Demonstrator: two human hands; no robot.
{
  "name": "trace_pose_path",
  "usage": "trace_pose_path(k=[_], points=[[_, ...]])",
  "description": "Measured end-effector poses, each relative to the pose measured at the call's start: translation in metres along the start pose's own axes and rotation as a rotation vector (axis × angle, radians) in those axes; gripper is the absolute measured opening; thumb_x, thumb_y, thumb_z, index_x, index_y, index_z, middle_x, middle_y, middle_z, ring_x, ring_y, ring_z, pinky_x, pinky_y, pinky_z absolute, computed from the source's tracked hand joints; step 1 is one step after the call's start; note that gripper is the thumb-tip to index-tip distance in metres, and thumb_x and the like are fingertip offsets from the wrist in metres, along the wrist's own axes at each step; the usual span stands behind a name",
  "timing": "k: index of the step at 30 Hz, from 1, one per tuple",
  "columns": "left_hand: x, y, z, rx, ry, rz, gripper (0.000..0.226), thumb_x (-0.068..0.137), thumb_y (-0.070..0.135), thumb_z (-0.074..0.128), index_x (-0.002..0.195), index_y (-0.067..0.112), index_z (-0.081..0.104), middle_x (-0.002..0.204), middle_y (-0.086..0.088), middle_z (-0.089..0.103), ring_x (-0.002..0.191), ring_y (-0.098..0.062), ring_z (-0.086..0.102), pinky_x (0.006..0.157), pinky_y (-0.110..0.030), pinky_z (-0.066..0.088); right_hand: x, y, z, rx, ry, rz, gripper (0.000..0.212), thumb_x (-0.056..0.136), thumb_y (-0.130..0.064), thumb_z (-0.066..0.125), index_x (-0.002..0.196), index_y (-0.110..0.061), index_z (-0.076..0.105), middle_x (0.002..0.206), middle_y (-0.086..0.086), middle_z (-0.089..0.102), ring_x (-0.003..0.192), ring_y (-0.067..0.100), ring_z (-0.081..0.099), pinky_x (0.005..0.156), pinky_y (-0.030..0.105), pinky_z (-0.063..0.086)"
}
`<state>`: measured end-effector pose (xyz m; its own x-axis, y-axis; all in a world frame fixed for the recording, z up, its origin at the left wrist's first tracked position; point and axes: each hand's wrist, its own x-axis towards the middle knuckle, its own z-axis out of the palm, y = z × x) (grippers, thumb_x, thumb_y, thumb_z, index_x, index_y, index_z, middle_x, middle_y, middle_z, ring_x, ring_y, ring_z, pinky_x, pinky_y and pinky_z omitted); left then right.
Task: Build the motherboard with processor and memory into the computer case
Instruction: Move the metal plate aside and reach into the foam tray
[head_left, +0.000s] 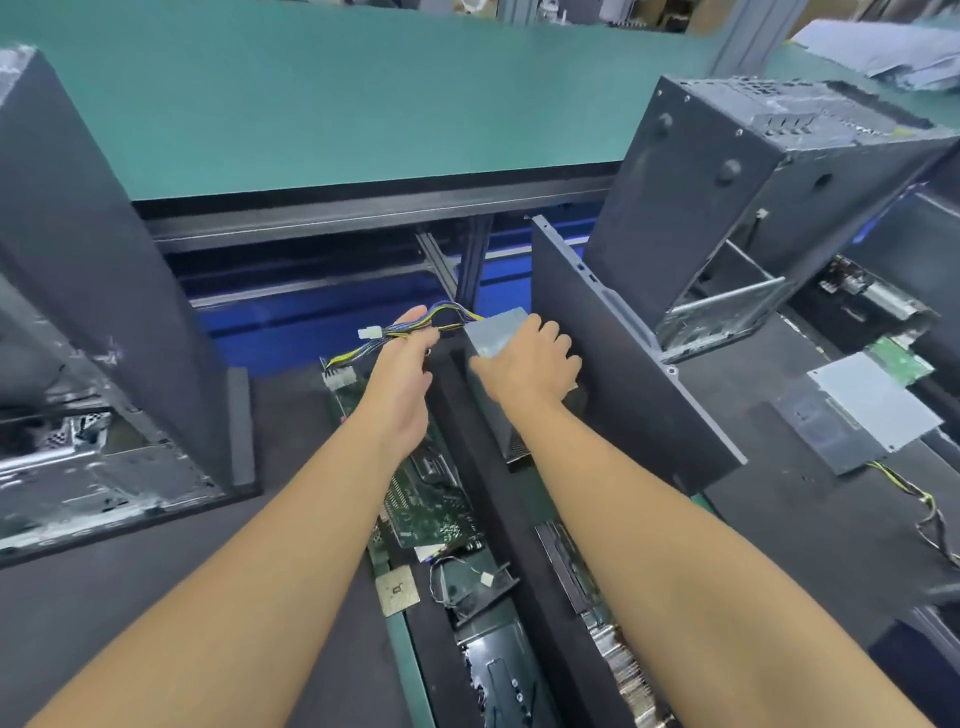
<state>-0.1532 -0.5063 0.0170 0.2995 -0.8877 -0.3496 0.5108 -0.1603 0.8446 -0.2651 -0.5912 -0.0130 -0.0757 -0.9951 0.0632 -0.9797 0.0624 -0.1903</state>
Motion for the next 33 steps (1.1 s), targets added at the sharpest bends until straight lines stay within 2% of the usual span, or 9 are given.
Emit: trace_pose_path(k=[4,6,11,13,20,23,25,29,33], points=[[-0.001,0.002,-0.006,-0.058,-0.021,-0.066,0.028,0.098,0.023,0.049,0.121,0.036,0.056,0.140,0.012,0.048,0.138,-0.005,0.034,0.118,-0.035,0.019,0.006,0.003,0.017,0.061,-0.062,0.040,0.085,0.070,-0.060,0.076,0.132,-0.013,0.042,0.133,0.007,0.050,0.122,0.032,0.048,0.092,0.046,0.041],[0.000,0.004,-0.010,-0.160,-0.006,-0.052,0.033,0.098,0.021,0.050,0.130,0.028,0.052,0.146,0.009,0.043,0.141,-0.009,0.031,0.118,-0.037,0.022,0.011,0.004,0.026,0.092,-0.104,0.057,0.087,0.072,-0.063,0.075,0.135,-0.012,0.041,0.136,0.008,0.049,0.126,0.033,0.047,0.096,0.048,0.041],[0.004,0.007,-0.018,-0.261,-0.004,0.033,0.037,0.096,0.011,0.049,0.128,0.030,0.052,0.118,0.012,0.061,0.124,-0.009,0.049,0.114,-0.039,0.027,0.020,0.003,0.049,0.146,-0.151,0.126,0.088,0.074,-0.064,0.074,0.135,-0.011,0.041,0.139,0.012,0.048,0.128,0.035,0.045,0.097,0.047,0.040],[0.005,0.005,-0.019,-0.207,-0.020,0.063,0.036,0.095,0.008,0.048,0.123,0.030,0.052,0.119,0.012,0.060,0.120,-0.005,0.052,0.114,-0.039,0.028,0.022,0.002,0.053,0.135,-0.204,0.131,0.093,0.076,-0.066,0.072,0.142,-0.011,0.037,0.143,0.013,0.044,0.131,0.035,0.042,0.103,0.046,0.037],[0.022,0.012,0.001,0.251,-0.156,0.228,0.050,0.092,0.003,0.047,0.117,0.046,0.046,0.136,0.019,0.043,0.132,-0.008,0.039,0.100,-0.029,0.031,0.008,0.022,0.035,0.154,-0.343,0.042,0.096,0.085,-0.055,0.065,0.158,-0.015,0.017,0.159,0.013,0.024,0.143,0.035,0.028,0.117,0.045,0.024],[0.035,0.011,0.016,0.490,-0.156,0.273,0.062,0.091,0.006,0.047,0.131,0.053,0.040,0.118,0.023,0.047,0.106,0.003,0.047,0.085,-0.021,0.040,-0.018,0.033,0.028,0.277,-0.231,-0.037,0.077,0.086,-0.039,0.065,0.153,-0.018,0.031,0.159,0.011,0.026,0.143,0.034,0.028,0.116,0.046,0.025],[0.035,0.001,0.023,0.655,-0.182,0.273,0.069,0.090,0.008,0.046,0.142,0.051,0.032,0.116,0.022,0.050,0.094,0.006,0.048,0.076,-0.014,0.040,-0.028,0.039,0.020,0.529,-0.203,-0.033,0.065,0.087,-0.025,0.062,0.147,-0.018,0.039,0.149,0.009,0.041,0.134,0.032,0.041,0.109,0.044,0.038],[0.015,-0.039,0.033,0.932,-0.341,0.354,0.081,0.084,0.002,0.050,0.153,0.034,0.021,0.155,0.002,0.031,0.138,-0.019,0.037,0.110,-0.033,0.036,-0.045,0.052,0.001,1.216,-0.371,0.210,0.056,0.095,-0.009,0.055,0.145,-0.024,0.038,0.131,0.002,0.062,0.112,0.019,0.062,0.099,0.038,0.052],[-0.009,-0.076,0.029,1.401,-0.330,0.331,0.086,0.087,0.016,0.051,0.155,0.032,0.000,0.163,0.006,0.006,0.145,-0.021,0.021,0.110,-0.048,0.032,-0.057,0.078,-0.004,1.380,-0.474,0.429,0.036,0.099,-0.002,0.051,0.133,-0.014,0.051,0.106,0.010,0.074,0.096,0.026,0.067,0.098,0.042,0.052]])
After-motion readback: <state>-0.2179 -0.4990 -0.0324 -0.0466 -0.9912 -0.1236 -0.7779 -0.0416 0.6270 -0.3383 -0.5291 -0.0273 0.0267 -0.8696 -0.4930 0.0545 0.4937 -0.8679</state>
